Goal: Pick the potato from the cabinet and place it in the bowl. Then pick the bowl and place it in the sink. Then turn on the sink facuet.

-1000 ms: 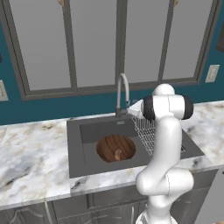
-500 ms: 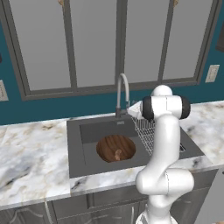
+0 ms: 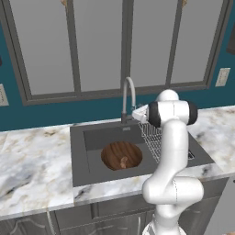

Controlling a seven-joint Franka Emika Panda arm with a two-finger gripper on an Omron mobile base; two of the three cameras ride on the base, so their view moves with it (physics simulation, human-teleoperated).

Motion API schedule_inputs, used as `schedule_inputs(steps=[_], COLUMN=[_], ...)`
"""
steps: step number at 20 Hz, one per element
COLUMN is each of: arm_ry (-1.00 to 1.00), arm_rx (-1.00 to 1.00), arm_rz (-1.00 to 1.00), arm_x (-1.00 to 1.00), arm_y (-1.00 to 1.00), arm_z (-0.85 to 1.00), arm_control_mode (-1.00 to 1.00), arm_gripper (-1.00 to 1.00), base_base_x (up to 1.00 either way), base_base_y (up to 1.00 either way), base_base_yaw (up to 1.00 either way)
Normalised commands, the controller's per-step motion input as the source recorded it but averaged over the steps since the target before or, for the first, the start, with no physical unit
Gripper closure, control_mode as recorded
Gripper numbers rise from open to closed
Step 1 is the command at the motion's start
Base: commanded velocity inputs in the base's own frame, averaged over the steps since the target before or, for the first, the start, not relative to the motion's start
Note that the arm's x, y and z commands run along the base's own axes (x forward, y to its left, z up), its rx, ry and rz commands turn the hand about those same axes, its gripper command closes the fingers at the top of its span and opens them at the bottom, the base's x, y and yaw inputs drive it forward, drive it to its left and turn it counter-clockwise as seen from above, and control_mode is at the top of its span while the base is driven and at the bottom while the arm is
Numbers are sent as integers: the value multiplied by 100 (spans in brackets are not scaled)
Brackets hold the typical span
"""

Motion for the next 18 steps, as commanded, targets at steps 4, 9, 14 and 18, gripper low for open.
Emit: schedule_inputs(steps=[4, 9, 14, 18], arm_ry=[0, 0, 2, 2], arm_rx=[0, 0, 9, 16], arm_rz=[-10, -7, -2, 0], arm_x=[26, 8, 0, 0], arm_y=[0, 0, -25, -60], arm_z=[-8, -3, 0, 0], arm_control_mode=[-100, -100, -100, -100], arm_gripper=[-100, 100, 100, 100], base_base_x=[0, 0, 0, 0], base_base_y=[0, 0, 0, 0], base_base_yaw=[0, 0, 0, 0])
